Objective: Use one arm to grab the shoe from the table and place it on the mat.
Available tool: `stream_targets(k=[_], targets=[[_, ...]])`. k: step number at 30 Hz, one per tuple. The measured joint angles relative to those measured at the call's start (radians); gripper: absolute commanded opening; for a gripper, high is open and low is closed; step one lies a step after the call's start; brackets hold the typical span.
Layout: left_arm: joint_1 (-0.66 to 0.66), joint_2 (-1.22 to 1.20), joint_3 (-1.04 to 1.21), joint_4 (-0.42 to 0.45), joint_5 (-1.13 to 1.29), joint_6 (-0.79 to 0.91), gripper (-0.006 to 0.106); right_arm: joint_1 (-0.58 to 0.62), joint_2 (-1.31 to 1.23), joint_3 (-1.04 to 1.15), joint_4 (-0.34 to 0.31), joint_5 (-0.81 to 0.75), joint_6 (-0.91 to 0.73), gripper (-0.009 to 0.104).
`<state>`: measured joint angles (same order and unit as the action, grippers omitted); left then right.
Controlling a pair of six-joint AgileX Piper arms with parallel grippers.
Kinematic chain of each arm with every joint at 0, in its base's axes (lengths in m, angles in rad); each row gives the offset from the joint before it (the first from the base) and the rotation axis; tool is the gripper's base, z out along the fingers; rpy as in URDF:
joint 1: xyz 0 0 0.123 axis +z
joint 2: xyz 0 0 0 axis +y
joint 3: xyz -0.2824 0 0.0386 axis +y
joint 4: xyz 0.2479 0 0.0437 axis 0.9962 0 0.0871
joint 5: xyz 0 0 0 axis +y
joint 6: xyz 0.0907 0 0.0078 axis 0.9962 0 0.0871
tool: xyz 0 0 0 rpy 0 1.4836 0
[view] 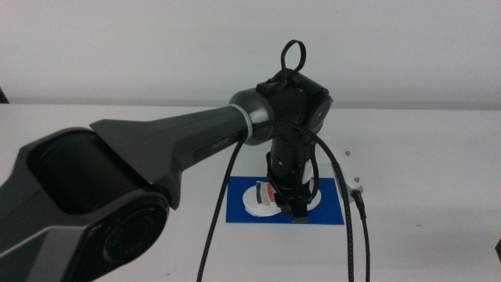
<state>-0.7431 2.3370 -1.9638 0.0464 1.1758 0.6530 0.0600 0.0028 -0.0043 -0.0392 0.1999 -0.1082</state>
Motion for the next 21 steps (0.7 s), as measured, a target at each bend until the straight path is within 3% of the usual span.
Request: stream_targets(k=[15, 16, 18, 21], targets=[[0.000, 0.030, -0.011, -0.010, -0.013, -0.001, 0.002, 0.000, 0.000, 0.000, 0.000, 0.000, 0.000, 0.093], [0.000, 0.030, -0.010, -0.012, -0.013, -0.001, 0.011, 0.000, 0.000, 0.000, 0.000, 0.000, 0.000, 0.093], [0.000, 0.030, -0.010, -0.011, -0.013, 0.003, 0.050, 0.000, 0.000, 0.000, 0.000, 0.000, 0.000, 0.093], [0.000, 0.033, -0.010, -0.017, -0.013, 0.019, 0.075, 0.000, 0.000, 0.000, 0.000, 0.000, 0.000, 0.093]])
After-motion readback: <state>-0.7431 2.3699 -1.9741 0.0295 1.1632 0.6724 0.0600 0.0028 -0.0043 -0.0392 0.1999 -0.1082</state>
